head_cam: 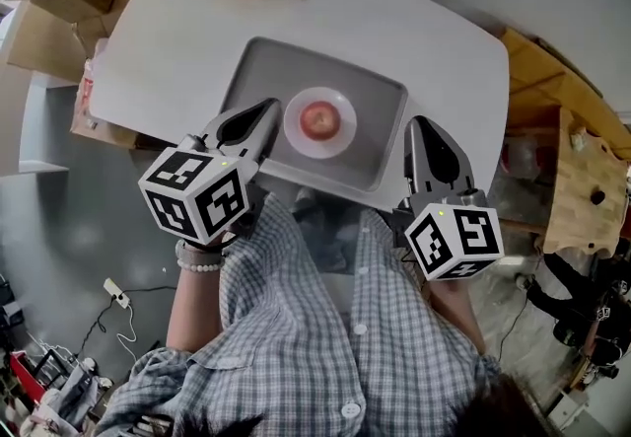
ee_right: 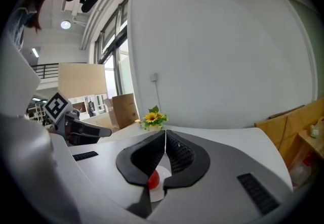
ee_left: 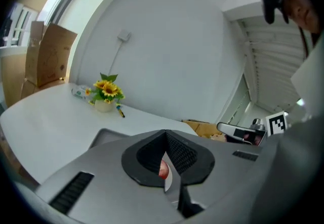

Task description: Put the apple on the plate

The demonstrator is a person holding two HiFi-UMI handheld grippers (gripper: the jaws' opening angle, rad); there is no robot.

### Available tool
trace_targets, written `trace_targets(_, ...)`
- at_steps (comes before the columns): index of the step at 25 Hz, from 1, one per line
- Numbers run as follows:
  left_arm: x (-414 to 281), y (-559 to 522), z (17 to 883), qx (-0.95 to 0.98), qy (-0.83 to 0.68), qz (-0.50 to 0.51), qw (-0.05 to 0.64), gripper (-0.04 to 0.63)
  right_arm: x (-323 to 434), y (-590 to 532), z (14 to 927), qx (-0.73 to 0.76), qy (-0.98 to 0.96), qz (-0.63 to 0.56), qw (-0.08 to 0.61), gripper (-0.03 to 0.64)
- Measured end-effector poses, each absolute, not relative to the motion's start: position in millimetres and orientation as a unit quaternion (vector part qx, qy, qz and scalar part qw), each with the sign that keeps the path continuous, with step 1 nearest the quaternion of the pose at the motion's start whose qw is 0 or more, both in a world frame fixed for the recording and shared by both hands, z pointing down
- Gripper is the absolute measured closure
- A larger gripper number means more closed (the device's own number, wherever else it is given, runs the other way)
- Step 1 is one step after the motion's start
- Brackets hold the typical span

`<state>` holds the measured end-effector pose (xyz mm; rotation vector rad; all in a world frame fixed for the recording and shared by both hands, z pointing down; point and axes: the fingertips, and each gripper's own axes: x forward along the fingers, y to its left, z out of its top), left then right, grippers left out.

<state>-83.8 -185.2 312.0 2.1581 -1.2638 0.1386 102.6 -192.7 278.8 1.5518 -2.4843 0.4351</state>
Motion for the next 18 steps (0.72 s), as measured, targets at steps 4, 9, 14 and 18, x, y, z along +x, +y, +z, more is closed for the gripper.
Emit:
trace_targets(4,-75,-177,270,0.84,-0.474,0.036,0.26,0.586,109,-190,248,0.526,-0.835,0.157,0.038,0.591)
trace_targets(9,-69,-173,234,0.857,-0.461,0.01,0.23,0.584,120,-193,212,0.535,-0.834,0.131,0.0,0.592)
trace_targets(14,-70,-174,215,0.86,-0.461,-0.004,0.217,0.584,125,-196,191,0.535,-0.836,0.117,-0.02,0.592)
trace_targets(18,-67,-174,207,0.865,-0.453,-0.016,0.214,0.584,128,-196,188,0.54,-0.835,0.104,-0.017,0.592)
